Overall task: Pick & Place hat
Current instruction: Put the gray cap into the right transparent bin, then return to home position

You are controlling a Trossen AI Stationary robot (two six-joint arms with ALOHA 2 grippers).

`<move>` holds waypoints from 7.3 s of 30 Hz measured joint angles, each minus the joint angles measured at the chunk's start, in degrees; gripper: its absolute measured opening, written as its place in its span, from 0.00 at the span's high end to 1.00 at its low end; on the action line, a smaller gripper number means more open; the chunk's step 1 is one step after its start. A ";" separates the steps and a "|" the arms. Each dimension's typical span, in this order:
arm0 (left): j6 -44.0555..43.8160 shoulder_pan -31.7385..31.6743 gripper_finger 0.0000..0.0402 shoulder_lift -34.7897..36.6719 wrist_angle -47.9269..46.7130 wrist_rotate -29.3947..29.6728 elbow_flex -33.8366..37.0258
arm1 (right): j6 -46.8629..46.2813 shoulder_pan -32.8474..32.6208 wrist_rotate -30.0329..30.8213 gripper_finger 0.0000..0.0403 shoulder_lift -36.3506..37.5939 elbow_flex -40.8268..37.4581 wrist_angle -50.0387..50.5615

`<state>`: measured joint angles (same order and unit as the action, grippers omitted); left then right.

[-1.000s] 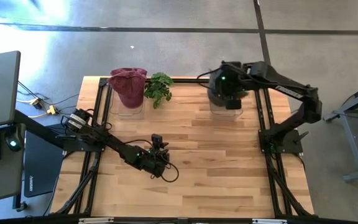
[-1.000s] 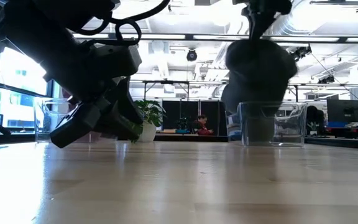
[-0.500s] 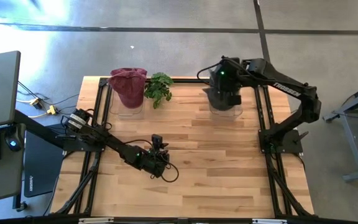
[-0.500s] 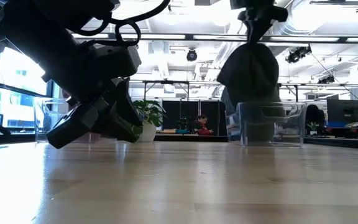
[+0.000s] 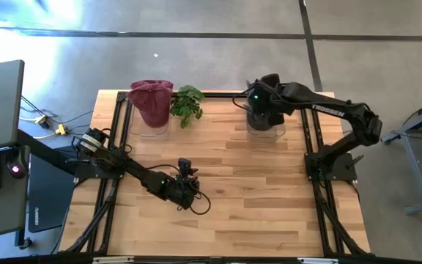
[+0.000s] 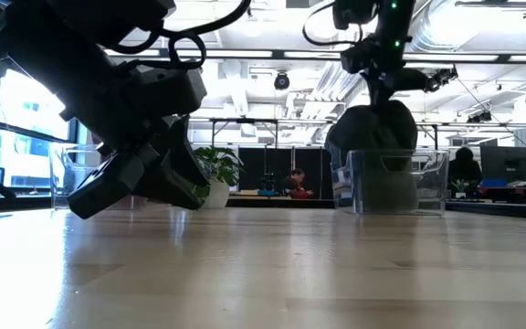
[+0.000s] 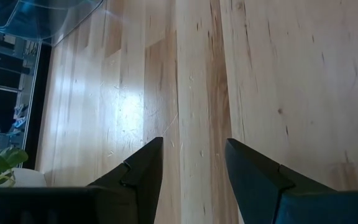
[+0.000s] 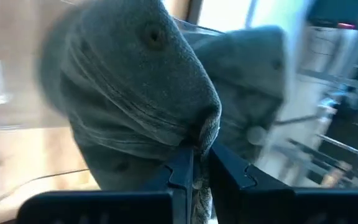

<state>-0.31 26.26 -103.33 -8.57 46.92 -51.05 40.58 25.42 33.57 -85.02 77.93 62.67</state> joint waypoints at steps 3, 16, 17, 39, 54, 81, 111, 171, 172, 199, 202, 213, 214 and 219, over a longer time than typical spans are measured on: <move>-0.01 0.00 0.59 0.00 -0.21 0.02 0.00 | 0.61 0.87 3.79 0.92 1.09 -1.57 -3.93; -0.10 0.00 0.59 0.00 -0.14 0.04 0.00 | -13.78 7.44 -4.57 0.78 1.17 -1.92 -7.73; -0.18 0.00 0.59 0.00 -0.11 0.04 0.00 | -13.72 7.53 -3.97 0.75 1.20 -1.92 -8.52; 0.00 -0.02 0.59 0.00 1.55 -1.33 0.00 | -28.56 9.35 -23.30 0.94 6.47 -15.44 -29.46; -0.01 -0.02 0.59 0.00 2.25 -1.36 0.00 | -29.48 7.04 -20.33 0.98 12.26 -23.35 -48.68; -18.81 -2.62 0.59 20.62 -9.51 -1.39 -0.02 | -42.69 7.28 -29.70 0.99 20.14 -35.36 -56.73; -13.48 -34.58 1.00 100.14 -6.20 -36.09 35.77 | -57.37 -32.44 -42.22 0.99 65.17 -68.65 -78.67; -10.45 -34.49 1.00 99.65 10.57 -39.97 50.36 | -43.37 -29.56 -33.78 0.97 83.86 -77.37 -64.21; -10.45 -34.49 1.00 99.65 10.57 -39.95 50.36 | -43.39 -29.56 -33.78 0.97 83.86 -77.37 -64.21; -10.47 -33.75 1.00 102.98 10.66 -39.30 50.36 | -43.54 -27.74 -33.69 0.97 85.01 -77.39 -64.45; -10.47 -33.75 1.00 102.94 10.56 -39.32 50.36 | -43.54 -28.10 -33.74 0.97 85.00 -77.39 -64.47; -10.48 -33.75 1.00 102.92 10.55 -39.29 50.36 | -43.54 -28.07 -33.73 0.97 84.23 -77.39 -64.54; -10.47 -33.75 1.00 102.92 10.55 -39.28 50.36 | -43.54 -28.07 -33.73 0.97 84.23 -77.39 -64.54; -10.50 -33.75 1.00 102.92 10.53 -39.24 50.36 | -43.54 -28.07 -33.73 0.97 84.23 -77.39 -64.54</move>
<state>-10.81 -7.49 -0.40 1.96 7.67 -0.69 -2.96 -2.66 -0.16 -0.80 0.54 -1.87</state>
